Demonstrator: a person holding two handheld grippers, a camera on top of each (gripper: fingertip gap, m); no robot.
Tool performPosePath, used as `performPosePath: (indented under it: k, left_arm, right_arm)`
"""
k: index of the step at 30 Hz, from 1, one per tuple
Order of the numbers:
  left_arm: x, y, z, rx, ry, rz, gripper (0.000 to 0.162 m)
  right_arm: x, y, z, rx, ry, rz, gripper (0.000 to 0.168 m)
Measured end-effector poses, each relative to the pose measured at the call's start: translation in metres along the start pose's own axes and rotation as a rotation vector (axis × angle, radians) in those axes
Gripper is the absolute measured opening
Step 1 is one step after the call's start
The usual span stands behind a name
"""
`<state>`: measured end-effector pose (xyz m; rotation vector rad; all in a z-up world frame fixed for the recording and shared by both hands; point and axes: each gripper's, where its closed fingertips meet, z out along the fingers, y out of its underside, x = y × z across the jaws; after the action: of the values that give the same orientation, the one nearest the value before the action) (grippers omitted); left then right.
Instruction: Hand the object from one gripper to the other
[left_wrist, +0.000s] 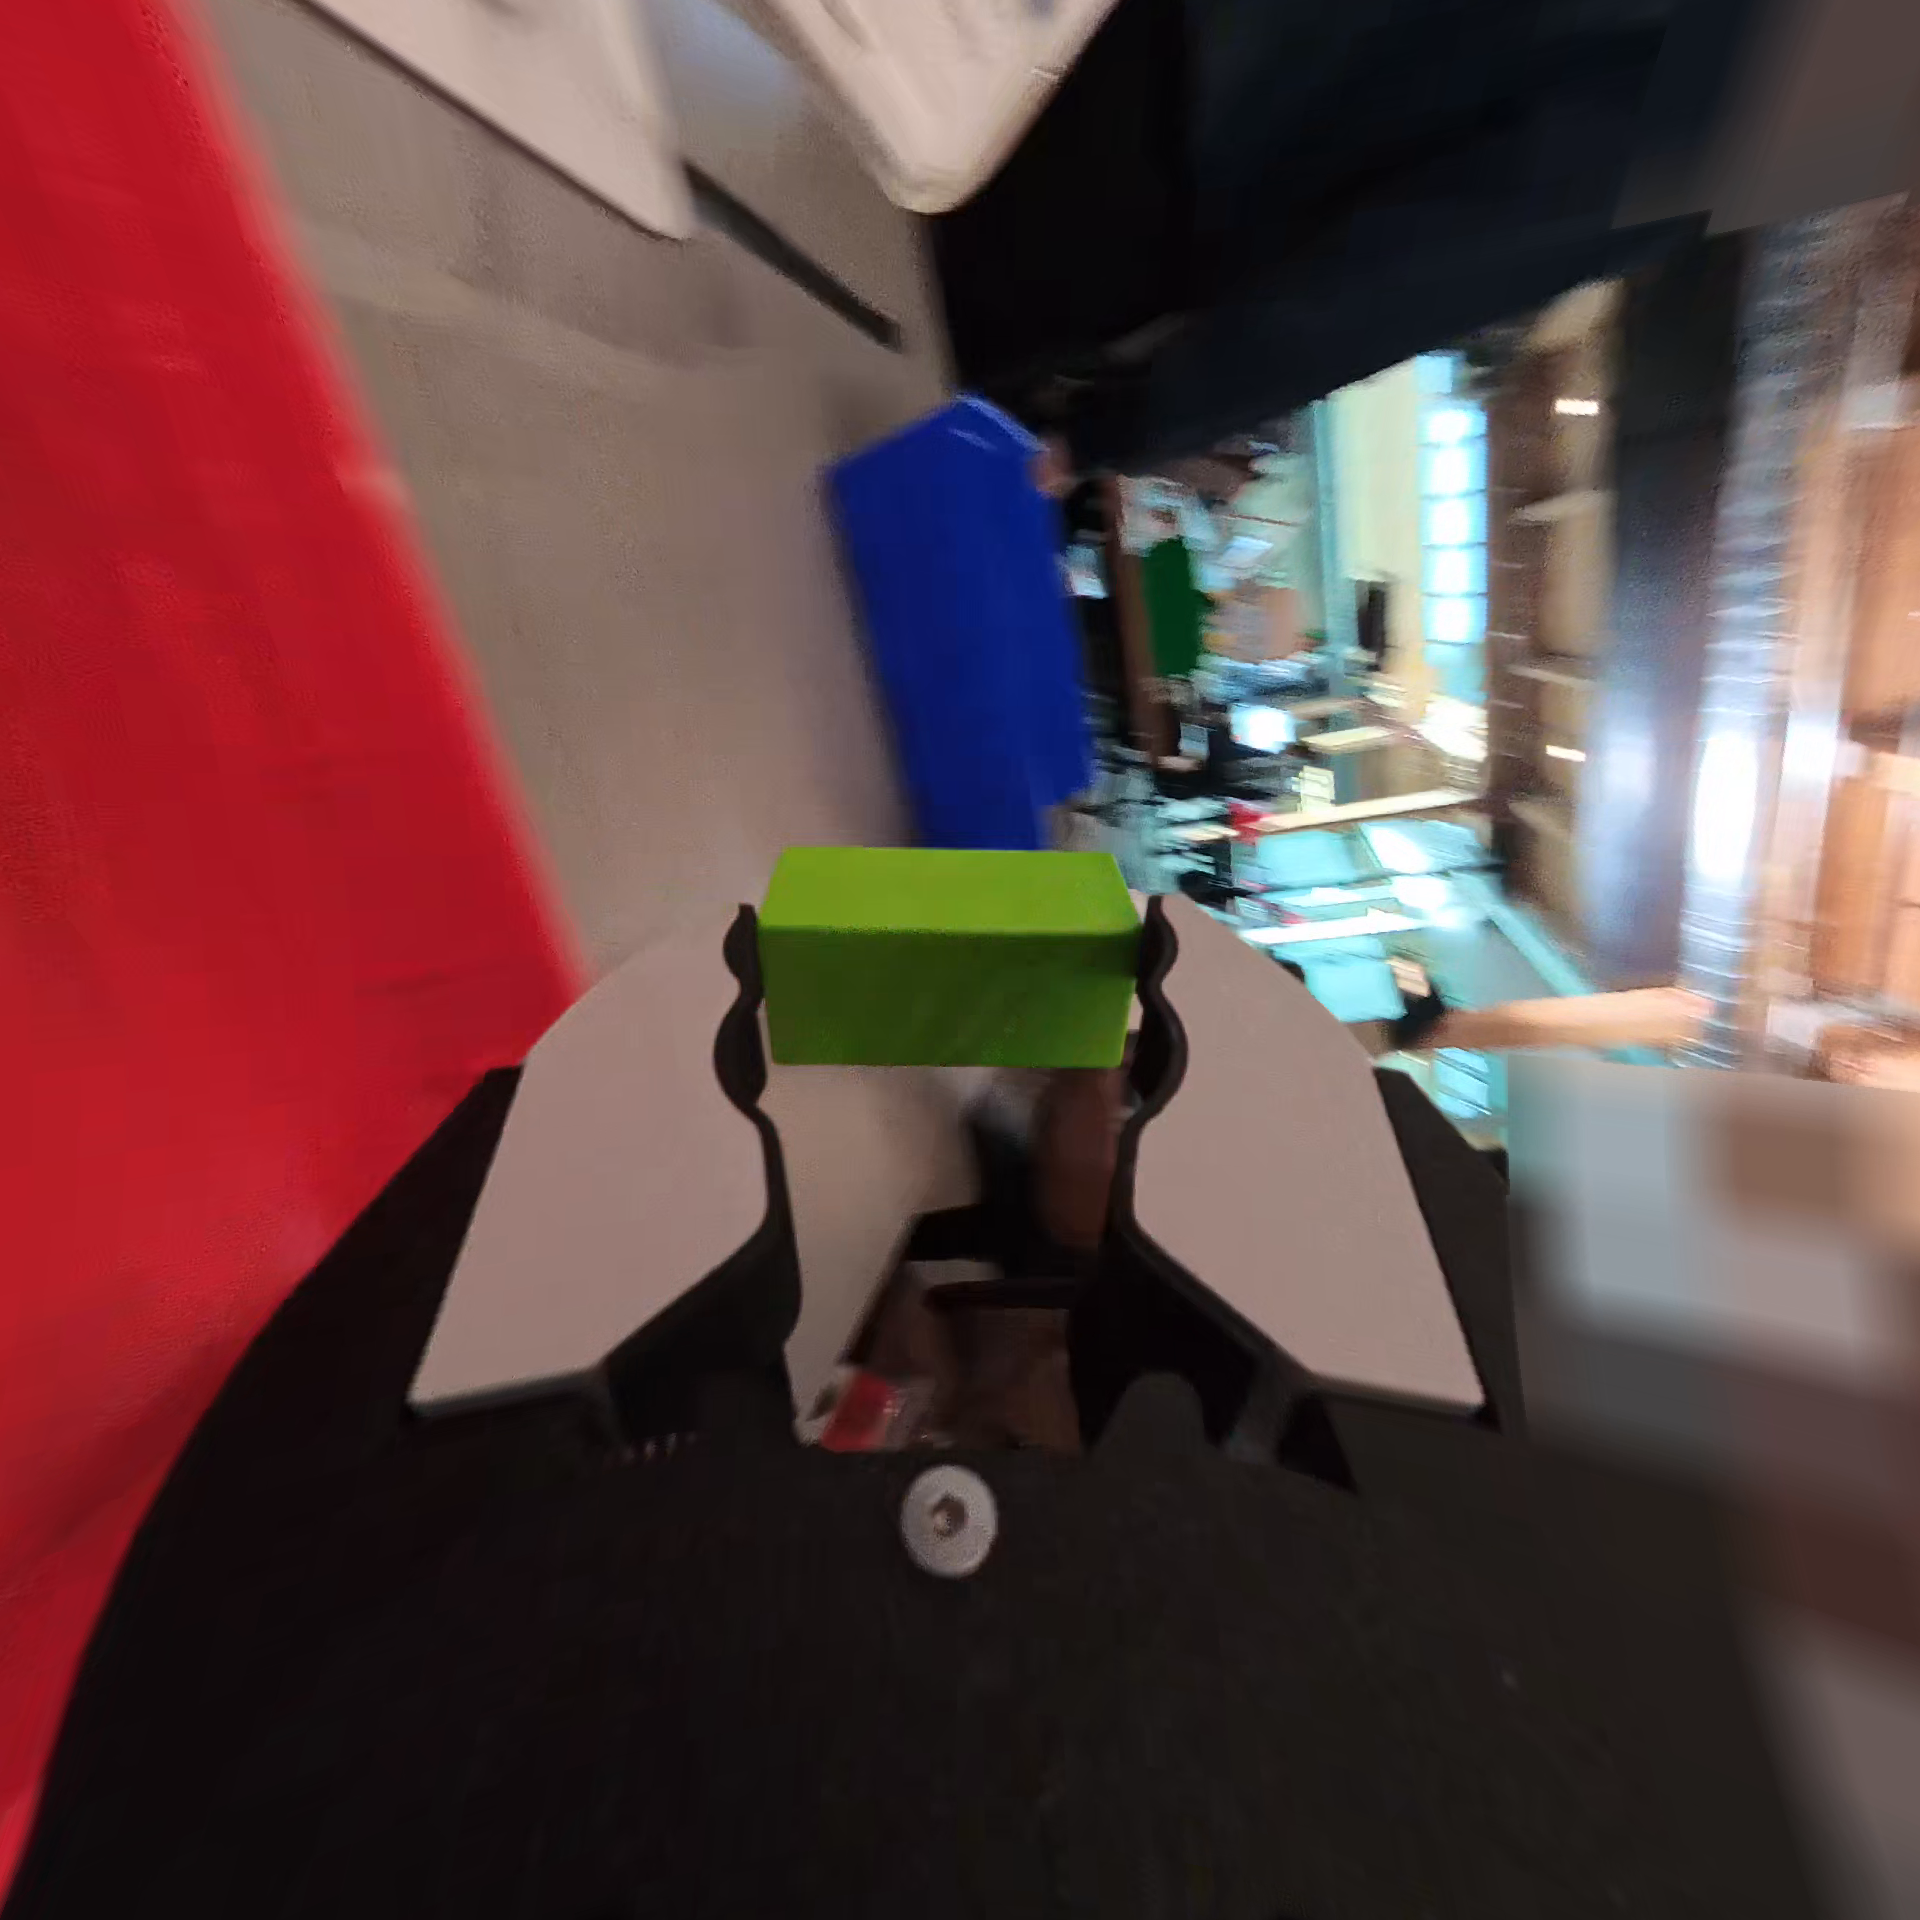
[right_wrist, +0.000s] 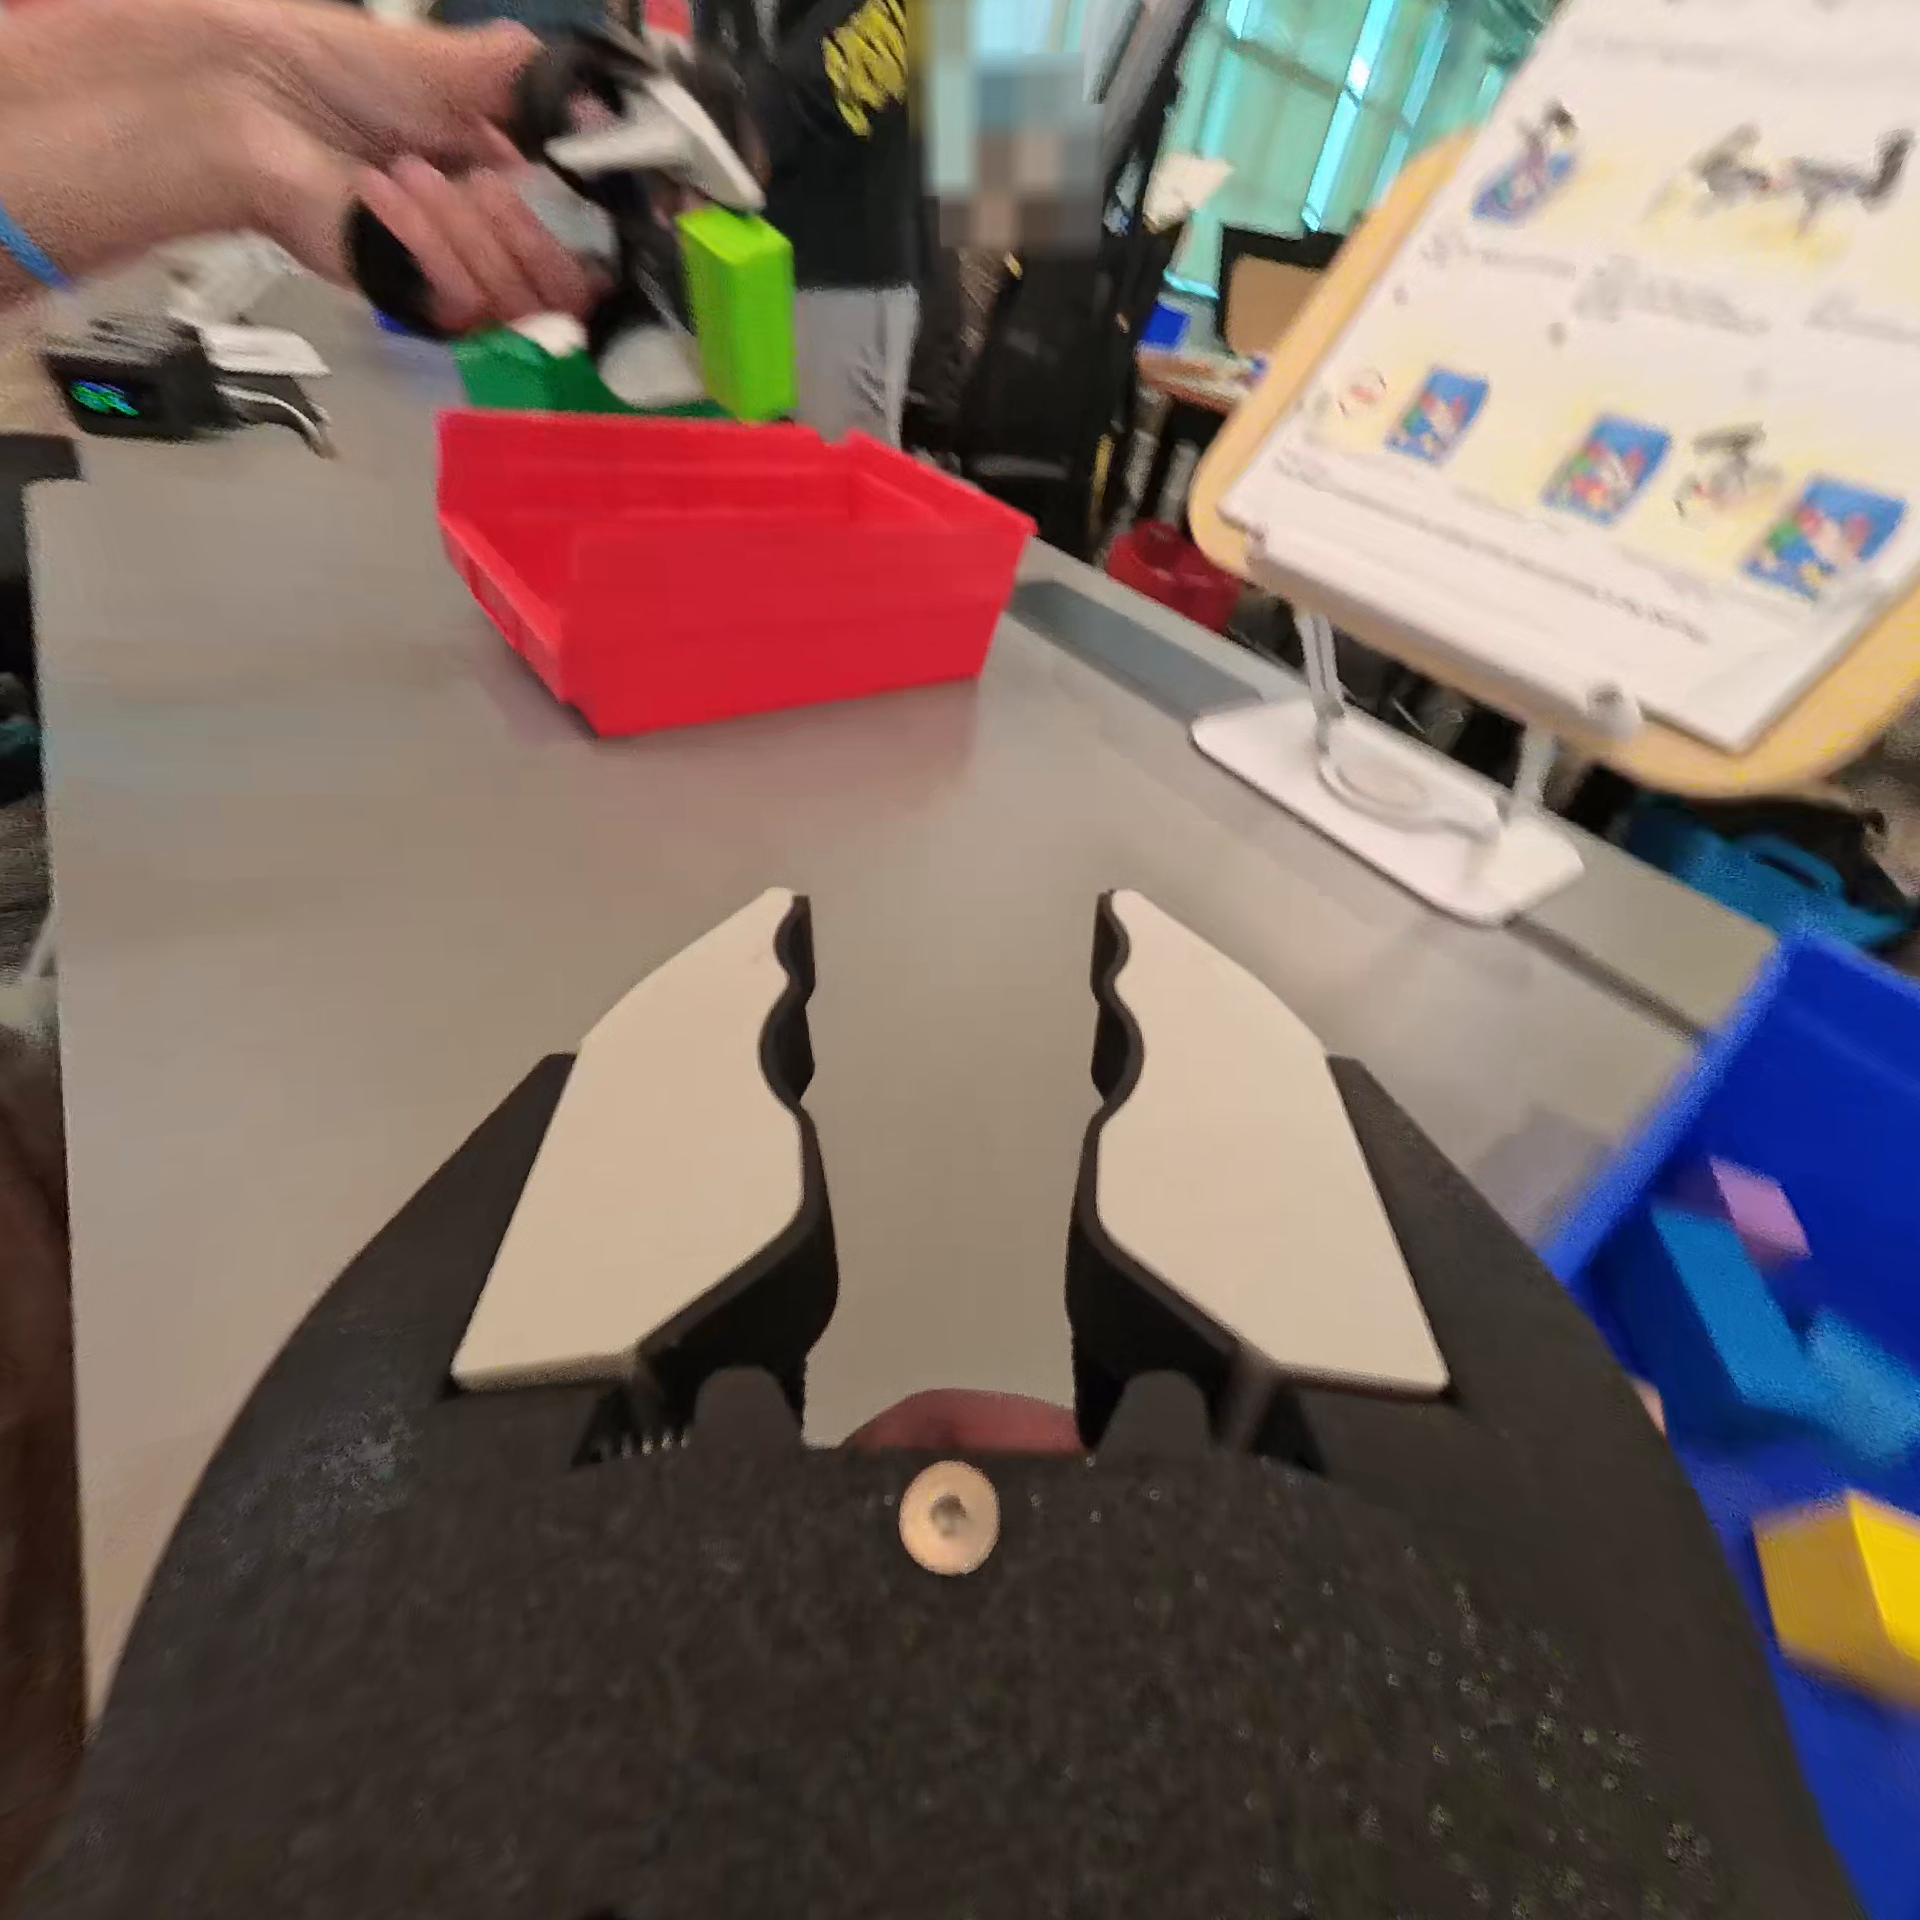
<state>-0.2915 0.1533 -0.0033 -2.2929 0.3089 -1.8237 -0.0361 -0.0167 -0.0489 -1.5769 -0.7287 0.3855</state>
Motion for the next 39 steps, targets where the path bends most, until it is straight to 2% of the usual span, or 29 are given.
performPosePath:
  k: [4,7,10,14,20,24,26,29,30,33,35,37,39]
  left_arm:
    - [0.056,0.016,0.084,-0.154,0.343,-0.075,0.069]
    - [0.073,0.036,0.143,-0.263,0.417,-0.084,0.069]
    - [0.081,0.054,0.187,-0.332,0.461,-0.106,0.069]
    - [0.085,0.072,0.222,-0.392,0.499,-0.134,0.069]
    - [0.088,0.083,0.247,-0.426,0.52,-0.185,0.069]
    - [0.088,0.089,0.247,-0.441,0.539,-0.222,0.069]
    - [0.086,0.094,0.238,-0.427,0.51,-0.164,0.072]
    - [0.062,0.12,0.215,-0.368,0.262,0.026,0.084]
    - [0.058,0.134,0.203,-0.356,0.203,0.109,0.084]
    - [0.068,0.185,0.162,-0.347,0.23,0.231,0.075]
    - [0.049,0.21,0.142,-0.31,0.137,0.351,0.072]
    - [0.016,0.22,0.126,-0.241,-0.022,0.487,0.072]
    - [-0.006,0.221,0.11,-0.151,-0.116,0.568,0.068]
  right_arm:
    - [0.007,-0.053,0.036,0.111,-0.176,-0.003,0.05]
    - [0.016,-0.069,0.06,0.109,-0.266,0.027,0.051]
    - [0.03,-0.071,0.068,0.107,-0.24,0.016,0.05]
    - [0.04,-0.063,0.065,0.103,-0.257,0.062,0.046]
    - [0.045,-0.049,0.056,0.074,-0.29,0.083,0.032]
    - [0.044,-0.047,0.05,0.059,-0.303,0.107,0.031]
    - [0.042,-0.051,0.045,0.075,-0.321,0.136,0.031]
    - [0.052,-0.068,0.024,0.117,-0.317,0.173,0.031]
    - [0.061,-0.075,0.013,0.119,-0.284,0.173,0.031]
    - [0.096,-0.094,-0.023,0.111,-0.152,0.168,0.031]
    - [0.122,-0.099,-0.044,0.059,-0.048,0.193,0.031]
    - [0.149,-0.09,-0.061,-0.043,0.08,0.214,0.031]
    - [0.176,-0.069,-0.074,-0.186,0.201,0.288,0.031]
